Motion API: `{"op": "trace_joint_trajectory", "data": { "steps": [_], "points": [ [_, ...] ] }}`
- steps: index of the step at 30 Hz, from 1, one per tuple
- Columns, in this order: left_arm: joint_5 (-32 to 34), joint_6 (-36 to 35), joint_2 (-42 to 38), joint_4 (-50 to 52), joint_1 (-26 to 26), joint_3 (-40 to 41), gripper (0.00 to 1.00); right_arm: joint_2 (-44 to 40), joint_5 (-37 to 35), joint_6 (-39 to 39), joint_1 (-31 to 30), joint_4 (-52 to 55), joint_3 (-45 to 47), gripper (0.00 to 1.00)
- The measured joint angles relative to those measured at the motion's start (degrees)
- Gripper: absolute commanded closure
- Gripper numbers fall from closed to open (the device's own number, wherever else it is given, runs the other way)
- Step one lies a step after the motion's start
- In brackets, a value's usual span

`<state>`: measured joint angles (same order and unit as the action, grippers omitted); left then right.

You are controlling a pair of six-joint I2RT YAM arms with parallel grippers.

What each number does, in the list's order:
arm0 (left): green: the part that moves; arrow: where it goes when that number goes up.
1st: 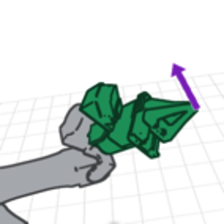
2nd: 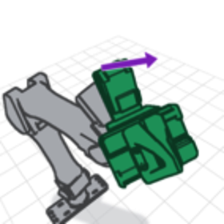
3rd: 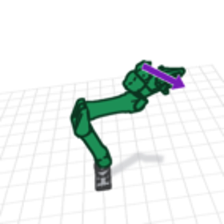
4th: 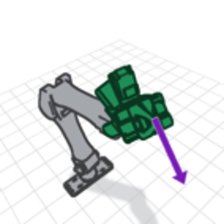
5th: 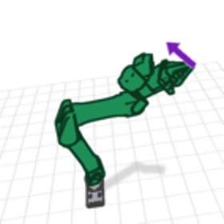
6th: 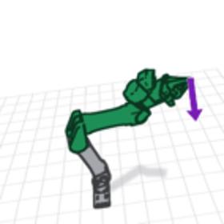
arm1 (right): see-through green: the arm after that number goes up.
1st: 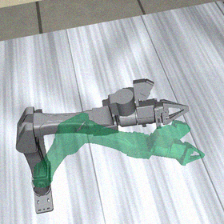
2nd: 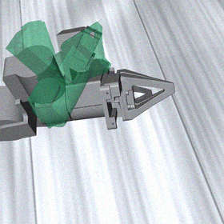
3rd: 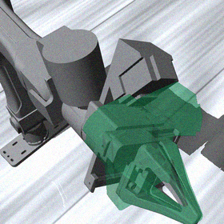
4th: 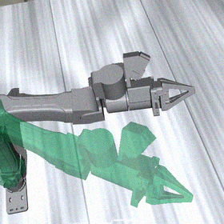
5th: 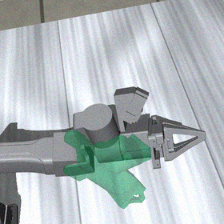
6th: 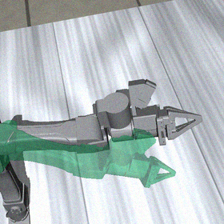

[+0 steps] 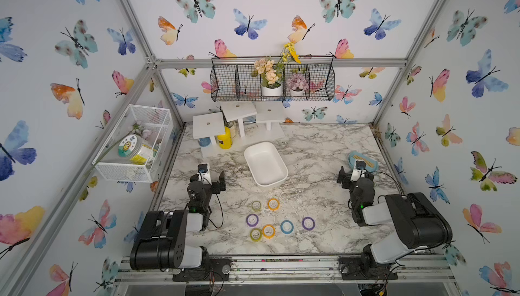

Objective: Put the transparent tape into the storage box
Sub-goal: Pick up the storage box at the center of the board.

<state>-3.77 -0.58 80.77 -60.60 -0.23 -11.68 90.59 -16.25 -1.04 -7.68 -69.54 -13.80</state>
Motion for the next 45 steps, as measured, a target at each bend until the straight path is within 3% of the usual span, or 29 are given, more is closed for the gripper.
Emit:
{"op": "trace_joint_trajectory", "data": {
  "steps": [40, 45],
  "points": [
    [0.0, 0.0, 0.0, 0.0, 0.0, 0.0, 0.01, 0.0, 0.0, 0.0, 0.0, 0.1, 0.0, 0.01],
    [1.1, 0.0, -0.9, 3.0, -0.7, -1.0, 0.01, -3.2, -0.3, -0.1, 0.0, 2.8, -0.1, 0.01]
  ]
}}
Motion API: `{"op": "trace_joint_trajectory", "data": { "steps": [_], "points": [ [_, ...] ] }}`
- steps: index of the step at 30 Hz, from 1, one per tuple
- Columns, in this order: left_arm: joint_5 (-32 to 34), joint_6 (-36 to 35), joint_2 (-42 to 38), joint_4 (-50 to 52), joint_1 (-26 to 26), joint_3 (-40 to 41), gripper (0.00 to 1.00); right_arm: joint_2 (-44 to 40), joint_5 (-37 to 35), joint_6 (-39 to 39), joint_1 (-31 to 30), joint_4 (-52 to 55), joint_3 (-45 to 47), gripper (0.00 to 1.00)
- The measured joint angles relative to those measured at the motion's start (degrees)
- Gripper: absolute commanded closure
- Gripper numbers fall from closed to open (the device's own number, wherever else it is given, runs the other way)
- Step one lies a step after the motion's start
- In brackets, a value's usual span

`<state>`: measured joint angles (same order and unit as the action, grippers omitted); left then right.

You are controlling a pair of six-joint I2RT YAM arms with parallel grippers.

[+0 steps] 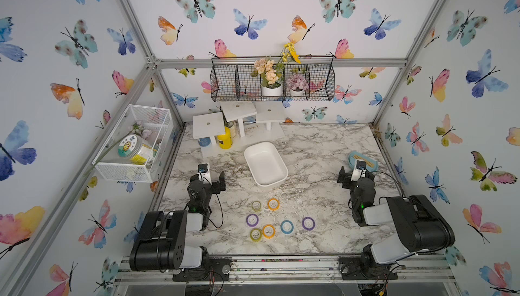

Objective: Put the transparent tape into the storage box
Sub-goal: Pick up the storage box at the center of the board.

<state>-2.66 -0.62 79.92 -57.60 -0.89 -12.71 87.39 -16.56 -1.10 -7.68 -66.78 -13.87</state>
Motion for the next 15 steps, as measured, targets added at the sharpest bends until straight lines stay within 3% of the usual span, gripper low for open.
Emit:
{"op": "trace_joint_trajectory", "data": {
  "steps": [3, 9, 12, 15],
  "points": [
    [0.2, -0.3, -3.3, 6.6, -0.7, -3.7, 0.01, -6.1, -0.5, -0.8, 0.0, 7.4, -2.0, 0.01],
    [0.2, 3.3, -14.3, 15.7, -0.9, -7.7, 0.01, -14.7, 0.1, -7.4, 0.0, 28.8, -15.3, 0.01],
    [1.1, 9.4, -19.1, 20.5, -0.9, -8.5, 0.01, -16.4, 4.4, -10.8, 0.0, 37.7, -20.4, 0.01],
    [3.8, 17.3, -20.8, 27.2, -0.8, -10.7, 0.01, -16.2, 14.0, -11.9, 0.2, 43.1, -23.0, 0.01]
  ]
}}
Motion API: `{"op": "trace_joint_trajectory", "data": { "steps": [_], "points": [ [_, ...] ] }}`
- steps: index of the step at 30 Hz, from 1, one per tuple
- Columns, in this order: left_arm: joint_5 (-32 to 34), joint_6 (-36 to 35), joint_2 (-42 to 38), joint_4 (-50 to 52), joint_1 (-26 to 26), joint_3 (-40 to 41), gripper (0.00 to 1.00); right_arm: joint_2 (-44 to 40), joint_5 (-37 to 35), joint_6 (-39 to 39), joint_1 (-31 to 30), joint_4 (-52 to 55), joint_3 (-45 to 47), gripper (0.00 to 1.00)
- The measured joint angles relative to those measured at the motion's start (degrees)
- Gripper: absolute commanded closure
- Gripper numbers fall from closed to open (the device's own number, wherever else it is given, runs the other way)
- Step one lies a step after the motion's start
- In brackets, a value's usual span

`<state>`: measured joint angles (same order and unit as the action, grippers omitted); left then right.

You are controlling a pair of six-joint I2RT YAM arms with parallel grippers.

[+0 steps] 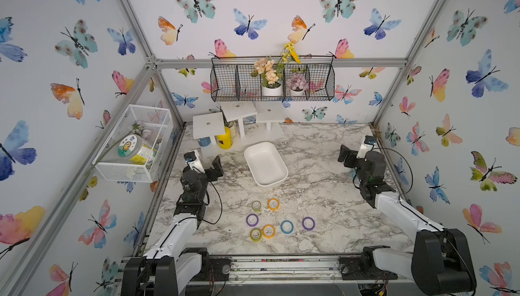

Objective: Put the transparent tape into the storage box
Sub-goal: Pick up the storage box at the center of the board.

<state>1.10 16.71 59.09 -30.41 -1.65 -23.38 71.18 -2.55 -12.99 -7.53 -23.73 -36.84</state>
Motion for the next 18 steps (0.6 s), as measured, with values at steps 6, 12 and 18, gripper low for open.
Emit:
{"op": "trace_joint_trajectory", "data": {
  "steps": [6, 12, 18],
  "points": [
    [-4.7, 7.1, -0.2, 8.2, 0.5, -2.5, 0.01, 6.2, 17.9, -3.2, -0.9, 8.7, -5.9, 0.04],
    [-11.5, 11.1, -1.1, 9.6, -2.0, -1.1, 0.01, 7.4, 22.4, -9.1, -6.5, 12.4, -6.5, 0.06],
    [-12.6, 11.2, 0.0, 7.4, -9.4, 1.0, 0.01, 10.7, 19.6, -15.1, -17.3, 15.7, -8.5, 0.1]
  ]
}}
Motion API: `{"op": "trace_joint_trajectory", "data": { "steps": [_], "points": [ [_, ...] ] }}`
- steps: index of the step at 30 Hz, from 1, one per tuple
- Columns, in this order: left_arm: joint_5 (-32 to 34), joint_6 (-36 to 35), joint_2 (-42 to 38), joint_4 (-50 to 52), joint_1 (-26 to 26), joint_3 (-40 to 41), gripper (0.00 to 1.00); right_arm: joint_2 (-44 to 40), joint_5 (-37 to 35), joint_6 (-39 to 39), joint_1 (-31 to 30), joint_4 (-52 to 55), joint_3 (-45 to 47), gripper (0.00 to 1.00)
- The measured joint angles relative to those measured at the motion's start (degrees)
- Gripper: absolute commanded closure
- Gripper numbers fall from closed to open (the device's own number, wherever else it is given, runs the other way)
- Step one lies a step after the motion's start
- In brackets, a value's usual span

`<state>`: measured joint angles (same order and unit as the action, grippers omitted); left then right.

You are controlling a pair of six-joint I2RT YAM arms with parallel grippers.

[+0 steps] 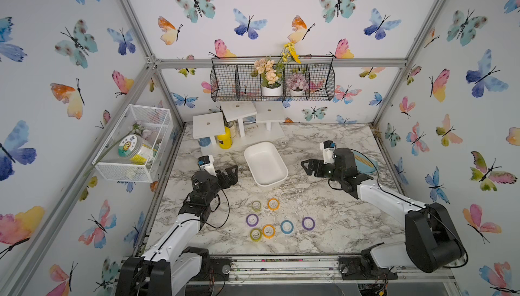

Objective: Put the transparent tape into the storage box
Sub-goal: Pick up the storage box at the center of the board.

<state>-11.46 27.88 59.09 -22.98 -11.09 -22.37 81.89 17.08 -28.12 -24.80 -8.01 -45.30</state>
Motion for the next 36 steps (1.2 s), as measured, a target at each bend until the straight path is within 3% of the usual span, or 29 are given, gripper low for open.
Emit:
{"op": "trace_joint_trajectory", "data": {
  "steps": [5, 12, 21, 36],
  "points": [
    [-0.5, -0.9, 1.7, -2.8, -4.3, 2.4, 0.01, 4.1, -5.7, -5.1, -8.4, 3.1, -2.7, 0.13],
    [-0.5, -1.7, 1.0, -3.8, -4.4, 2.7, 0.01, 13.0, -12.1, -10.5, -15.7, 5.8, -10.2, 0.31],
    [-0.5, -1.9, 1.0, -4.1, -4.4, 2.7, 0.01, 20.3, -15.8, -14.3, -16.4, 9.3, -15.8, 0.5],
    [-0.5, -1.9, 1.3, -4.0, -4.4, 2.7, 0.01, 24.8, -21.7, -11.8, -16.1, 16.3, -22.0, 0.75]
  ]
}}
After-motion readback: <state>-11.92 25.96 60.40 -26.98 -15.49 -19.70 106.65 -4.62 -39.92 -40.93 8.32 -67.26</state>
